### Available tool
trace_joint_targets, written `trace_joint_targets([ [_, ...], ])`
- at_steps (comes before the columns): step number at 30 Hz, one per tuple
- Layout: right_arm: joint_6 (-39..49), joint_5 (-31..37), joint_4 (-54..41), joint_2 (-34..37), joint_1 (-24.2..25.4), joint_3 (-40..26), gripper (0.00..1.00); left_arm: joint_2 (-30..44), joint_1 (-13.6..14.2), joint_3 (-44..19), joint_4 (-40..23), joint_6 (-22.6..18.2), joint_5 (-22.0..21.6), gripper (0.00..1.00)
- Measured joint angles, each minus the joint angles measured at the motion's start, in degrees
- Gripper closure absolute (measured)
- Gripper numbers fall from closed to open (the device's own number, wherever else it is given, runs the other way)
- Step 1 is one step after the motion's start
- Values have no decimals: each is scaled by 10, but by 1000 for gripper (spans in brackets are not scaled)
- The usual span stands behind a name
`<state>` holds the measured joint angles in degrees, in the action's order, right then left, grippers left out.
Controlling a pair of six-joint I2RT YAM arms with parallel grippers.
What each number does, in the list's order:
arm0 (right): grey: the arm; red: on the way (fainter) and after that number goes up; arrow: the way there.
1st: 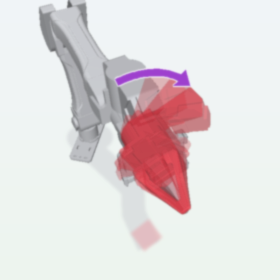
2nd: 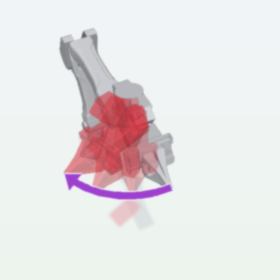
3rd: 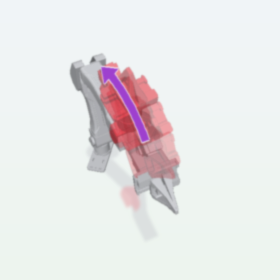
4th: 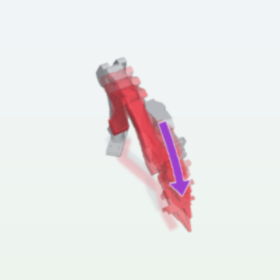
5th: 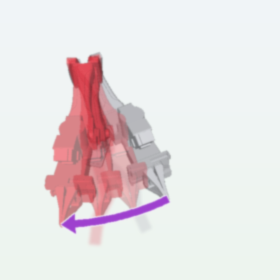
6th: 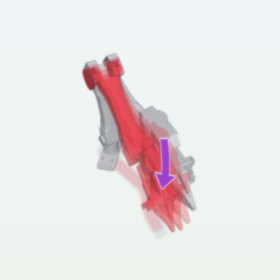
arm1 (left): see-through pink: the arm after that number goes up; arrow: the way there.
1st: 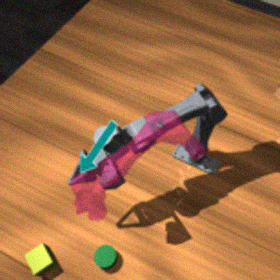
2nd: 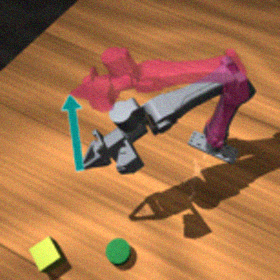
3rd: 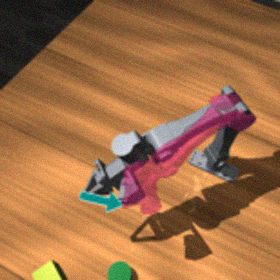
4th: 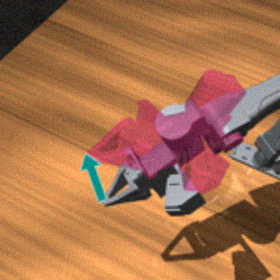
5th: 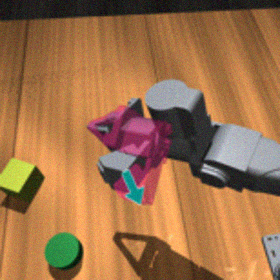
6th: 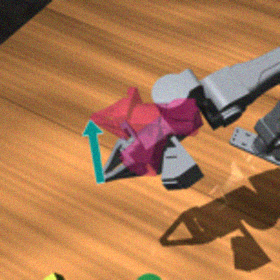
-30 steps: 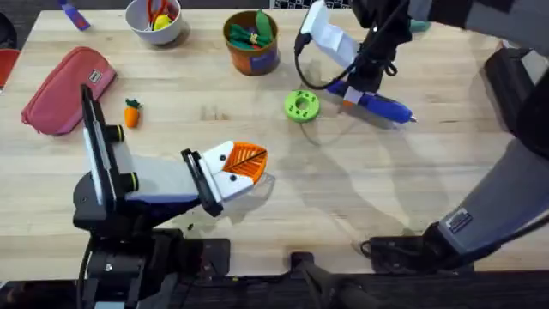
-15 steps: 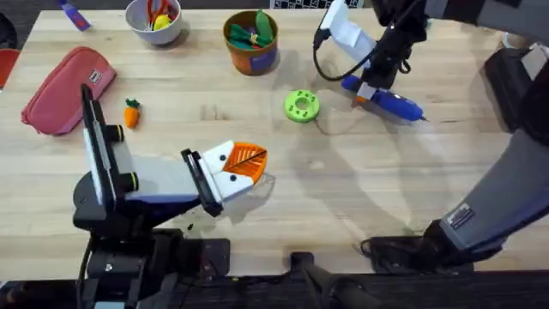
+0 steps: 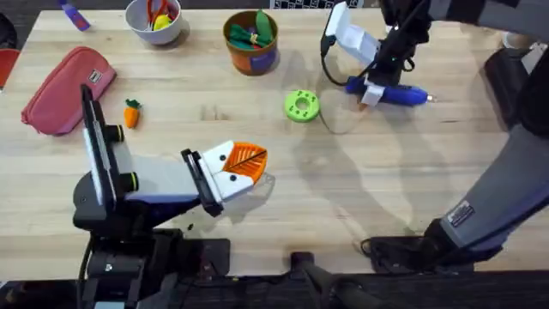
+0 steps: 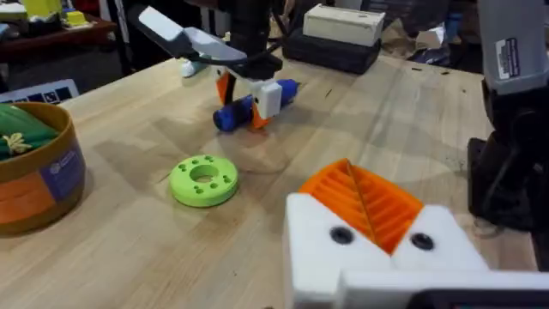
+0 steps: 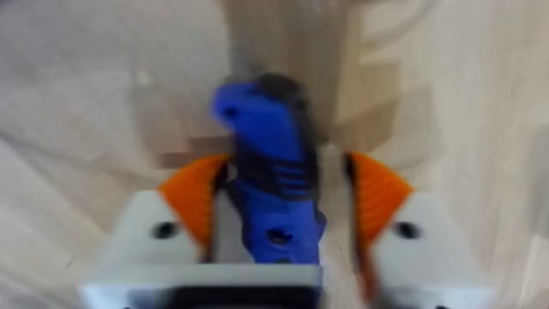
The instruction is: Pick up the gripper from the table and insert it into the empty holder that is missing its gripper. Then pick up a screw, insert it into the mounting hole, and use the screwdriver to tighten it. Finally, clean up the table by picking up the vegetable and placing it into the bucket.
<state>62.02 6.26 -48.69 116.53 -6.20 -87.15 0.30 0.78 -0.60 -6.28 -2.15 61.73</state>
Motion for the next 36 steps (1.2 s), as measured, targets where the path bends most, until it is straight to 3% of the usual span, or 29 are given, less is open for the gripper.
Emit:
trace_joint_targets([
  [2,-19,5,12,-1,0,-2,66,0,0,0,0,0,0,994],
  [3,-34,6,13,-3,0,-2,27,0,0,0,0,0,0,994],
  [9,-116,-11,-22,-14,-1,-2,8,0,0,0,0,0,0,976],
  [15,-176,-36,-35,-107,-13,0,8,0,0,0,0,-1,0,67],
  [16,-189,-39,-35,-127,-17,0,8,0,0,0,0,0,0,28],
  [24,-316,-51,-36,-255,-56,0,8,0,0,1,15,-7,-18,14],
  [30,-397,-54,-38,-322,-85,0,8,0,0,-5,7,24,-113,15],
  [33,-437,-57,-39,-352,-95,0,8,2,0,-48,-73,22,-177,15],
  [36,-490,-59,-43,-381,-97,0,8,25,0,-132,-183,-2,-250,16],
])
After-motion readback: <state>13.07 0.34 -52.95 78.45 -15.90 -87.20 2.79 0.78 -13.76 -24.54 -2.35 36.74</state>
